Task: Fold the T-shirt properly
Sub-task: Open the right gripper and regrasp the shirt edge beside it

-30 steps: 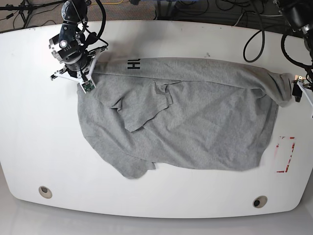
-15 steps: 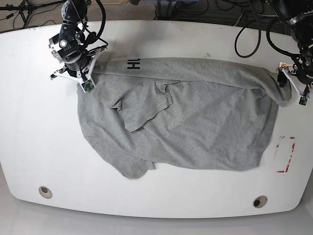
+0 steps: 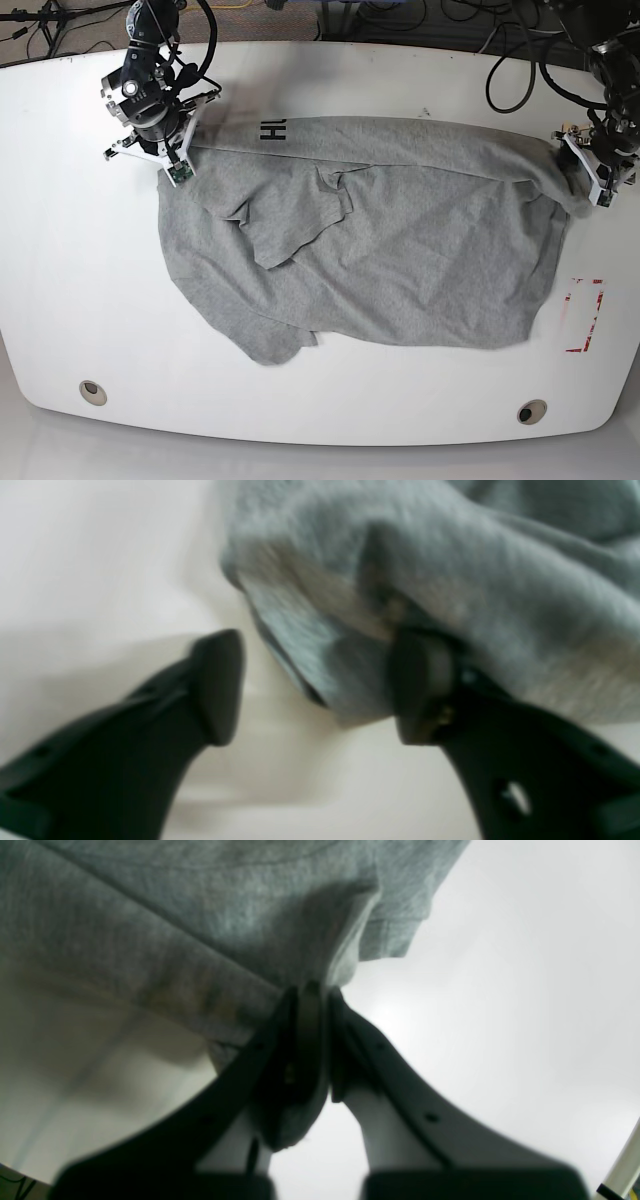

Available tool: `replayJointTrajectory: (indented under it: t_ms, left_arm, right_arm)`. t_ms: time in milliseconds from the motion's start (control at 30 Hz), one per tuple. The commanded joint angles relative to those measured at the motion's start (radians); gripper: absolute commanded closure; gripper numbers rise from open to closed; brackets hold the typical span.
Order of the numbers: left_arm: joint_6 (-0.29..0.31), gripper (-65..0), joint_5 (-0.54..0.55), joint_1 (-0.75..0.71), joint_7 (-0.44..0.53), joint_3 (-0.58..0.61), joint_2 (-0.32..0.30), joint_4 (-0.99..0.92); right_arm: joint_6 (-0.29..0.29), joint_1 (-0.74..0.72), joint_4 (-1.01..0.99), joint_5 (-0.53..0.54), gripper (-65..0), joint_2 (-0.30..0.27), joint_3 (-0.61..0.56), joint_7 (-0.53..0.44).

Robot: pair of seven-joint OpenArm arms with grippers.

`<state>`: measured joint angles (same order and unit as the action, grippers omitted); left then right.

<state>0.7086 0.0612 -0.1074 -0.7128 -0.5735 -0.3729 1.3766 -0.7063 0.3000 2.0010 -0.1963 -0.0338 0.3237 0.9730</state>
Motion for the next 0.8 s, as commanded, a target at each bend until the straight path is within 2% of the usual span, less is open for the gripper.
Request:
replayJointTrajectory:
  t_ms: [0, 67, 200, 267, 433, 767]
  left_arm:
    - [-0.010, -33.9, -0.022, 0.002, 0.002, -0.009, -0.027, -0.027]
    - [-0.010, -31.8, -0.022, -0.001, 0.009, -0.009, -0.031, -0.032]
    - [-0.010, -29.7, -0.022, -0.004, 0.009, -0.007, -0.065, -0.030]
    - [-0.010, -28.9, -0.022, -0.013, 0.009, -0.010, -0.070, -0.030]
    - [-0.010, -27.9, -0.016, -0.054, 0.009, -0.010, -0.104, -0.001]
    - [-0.010, -28.7, -0.016, -0.139, 0.005, -0.032, -0.102, 0.146]
  right_arm:
    - [0.008, 0.001, 0.016, -0.007, -1.0, -0.015, 0.004, -0.006]
    - [0.008, 0.012, 0.016, -0.007, -3.5, -0.022, 0.004, -0.006]
    - [0.008, 0.028, 0.016, -0.002, -17.8, -0.048, -0.001, -0.006]
    - [0.008, 0.031, 0.016, -0.004, -22.7, -0.051, -0.001, -0.006]
    - [0.008, 0.038, 0.016, -0.005, -22.8, -0.079, -0.001, -0.006]
    - [0.008, 0.044, 0.016, -0.010, -23.3, -0.096, 0.001, -0.004]
